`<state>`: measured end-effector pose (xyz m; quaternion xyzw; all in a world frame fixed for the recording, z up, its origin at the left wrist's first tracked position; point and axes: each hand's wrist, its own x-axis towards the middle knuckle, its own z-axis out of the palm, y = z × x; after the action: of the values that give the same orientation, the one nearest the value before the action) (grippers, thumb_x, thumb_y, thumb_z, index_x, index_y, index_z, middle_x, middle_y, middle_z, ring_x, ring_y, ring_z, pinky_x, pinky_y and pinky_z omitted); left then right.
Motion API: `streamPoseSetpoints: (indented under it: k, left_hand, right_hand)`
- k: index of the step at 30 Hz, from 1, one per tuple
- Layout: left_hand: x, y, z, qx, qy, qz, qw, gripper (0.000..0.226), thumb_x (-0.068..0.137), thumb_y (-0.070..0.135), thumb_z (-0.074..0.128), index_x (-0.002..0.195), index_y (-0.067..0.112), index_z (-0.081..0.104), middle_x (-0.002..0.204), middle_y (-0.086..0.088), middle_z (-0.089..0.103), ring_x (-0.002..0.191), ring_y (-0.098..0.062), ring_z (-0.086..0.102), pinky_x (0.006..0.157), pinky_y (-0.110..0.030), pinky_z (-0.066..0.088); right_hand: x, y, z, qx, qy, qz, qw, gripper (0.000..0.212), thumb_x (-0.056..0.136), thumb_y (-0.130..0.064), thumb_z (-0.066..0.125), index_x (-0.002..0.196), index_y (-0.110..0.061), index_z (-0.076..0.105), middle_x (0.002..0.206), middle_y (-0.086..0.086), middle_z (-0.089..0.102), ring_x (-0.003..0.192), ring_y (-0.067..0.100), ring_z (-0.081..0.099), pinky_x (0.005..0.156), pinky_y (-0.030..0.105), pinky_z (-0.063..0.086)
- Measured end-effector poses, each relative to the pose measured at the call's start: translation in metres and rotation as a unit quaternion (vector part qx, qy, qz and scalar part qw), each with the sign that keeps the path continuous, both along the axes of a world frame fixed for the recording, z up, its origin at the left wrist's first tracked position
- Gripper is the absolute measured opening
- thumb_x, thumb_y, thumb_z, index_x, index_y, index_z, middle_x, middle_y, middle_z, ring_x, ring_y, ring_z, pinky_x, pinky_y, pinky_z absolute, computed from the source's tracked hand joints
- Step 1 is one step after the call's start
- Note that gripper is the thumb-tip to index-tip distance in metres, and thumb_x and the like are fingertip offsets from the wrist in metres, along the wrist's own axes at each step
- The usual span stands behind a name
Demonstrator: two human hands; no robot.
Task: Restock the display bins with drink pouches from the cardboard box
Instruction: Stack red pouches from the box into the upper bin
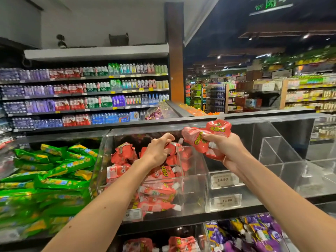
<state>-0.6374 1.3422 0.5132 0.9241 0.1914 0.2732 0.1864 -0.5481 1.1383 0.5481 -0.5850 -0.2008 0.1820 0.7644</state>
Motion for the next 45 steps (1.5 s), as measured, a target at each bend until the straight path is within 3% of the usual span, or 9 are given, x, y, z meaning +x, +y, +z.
streamPoseSetpoints:
  k: [10,16,23,26,31,34,38,41,45]
  left_hand:
    - [0.027,0.005,-0.004,-0.017,-0.027,0.072,0.997,0.019,0.087,0.031,0.074,0.103,0.022,0.070,0.095,0.001,0.069,0.097,-0.022,0.066,0.087,-0.039,0.053]
    - [0.026,0.003,-0.007,0.072,0.082,0.115,0.987,0.033,0.096,0.046,0.057,0.120,0.028,0.070,0.127,-0.005,0.064,0.128,-0.027,0.043,0.101,-0.045,0.035]
    - [-0.010,0.006,0.022,0.008,0.106,0.003,0.994,0.048,0.096,0.023,0.062,0.142,0.014,0.052,0.144,-0.007,0.054,0.134,-0.024,0.049,0.112,-0.037,0.039]
    - [-0.037,0.004,0.048,-0.036,0.030,-0.048,0.998,0.040,0.094,0.013,0.065,0.133,0.019,0.060,0.127,-0.001,0.065,0.112,-0.015,0.063,0.097,-0.026,0.048]
    - [-0.080,0.000,0.075,-0.061,0.036,-0.143,0.987,0.060,0.084,0.030,0.078,0.138,0.036,0.052,0.138,0.015,0.053,0.122,-0.003,0.053,0.099,-0.026,0.043]
    - [-0.091,-0.001,0.069,-0.017,0.058,-0.150,0.987,0.058,0.080,0.041,0.080,0.132,0.037,0.056,0.127,0.016,0.060,0.114,-0.001,0.057,0.091,-0.022,0.047]
    - [-0.102,-0.001,0.059,0.045,0.046,-0.091,0.994,0.038,0.080,0.044,0.078,0.113,0.033,0.062,0.103,0.015,0.063,0.094,-0.004,0.059,0.071,-0.017,0.045]
    - [-0.107,0.003,0.054,0.059,0.095,-0.071,0.991,0.030,0.085,0.048,0.072,0.107,0.029,0.067,0.092,0.013,0.065,0.084,-0.010,0.063,0.073,-0.027,0.052]
    - [-0.099,0.010,0.039,0.092,0.175,-0.033,0.980,0.030,0.087,0.051,0.068,0.100,0.025,0.074,0.084,0.010,0.068,0.077,-0.009,0.064,0.073,-0.032,0.052]
  right_hand:
    - [0.006,0.008,-0.006,-0.009,-0.001,0.003,1.000,0.037,0.077,-0.009,0.082,0.107,-0.010,0.061,0.098,0.012,0.074,0.084,0.026,0.075,0.071,0.036,0.061]
    - [0.004,0.016,-0.008,-0.015,0.004,0.003,1.000,0.038,0.078,-0.011,0.082,0.108,-0.012,0.059,0.098,0.011,0.073,0.087,0.026,0.074,0.074,0.038,0.060]
    - [-0.004,0.021,-0.003,-0.016,-0.011,-0.001,1.000,0.032,0.077,-0.010,0.082,0.098,-0.015,0.059,0.098,0.011,0.073,0.088,0.027,0.074,0.075,0.039,0.060]
    - [-0.009,0.020,0.003,-0.012,-0.040,0.021,0.999,0.028,0.078,-0.008,0.081,0.100,-0.012,0.064,0.099,0.012,0.075,0.089,0.027,0.074,0.080,0.042,0.060]
    - [-0.025,0.024,0.014,-0.041,-0.083,0.117,0.989,0.035,0.079,-0.005,0.079,0.111,-0.006,0.066,0.101,0.014,0.076,0.092,0.030,0.074,0.087,0.051,0.058]
    - [-0.035,0.033,0.016,-0.077,-0.102,0.179,0.975,0.032,0.080,-0.005,0.077,0.111,-0.007,0.067,0.100,0.014,0.076,0.095,0.033,0.073,0.090,0.053,0.056]
    - [-0.046,0.046,0.013,-0.097,-0.078,0.221,0.967,0.028,0.085,-0.011,0.074,0.112,-0.006,0.065,0.096,0.015,0.076,0.081,0.029,0.075,0.069,0.042,0.062]
    - [-0.045,0.054,0.015,-0.074,-0.096,0.122,0.985,0.016,0.091,-0.022,0.071,0.098,-0.009,0.066,0.082,0.009,0.071,0.056,0.013,0.067,0.045,0.022,0.051]
    - [-0.033,0.057,0.015,-0.078,-0.145,0.041,0.986,0.023,0.092,-0.027,0.070,0.104,-0.008,0.068,0.089,0.010,0.069,0.063,0.012,0.063,0.046,0.017,0.048]
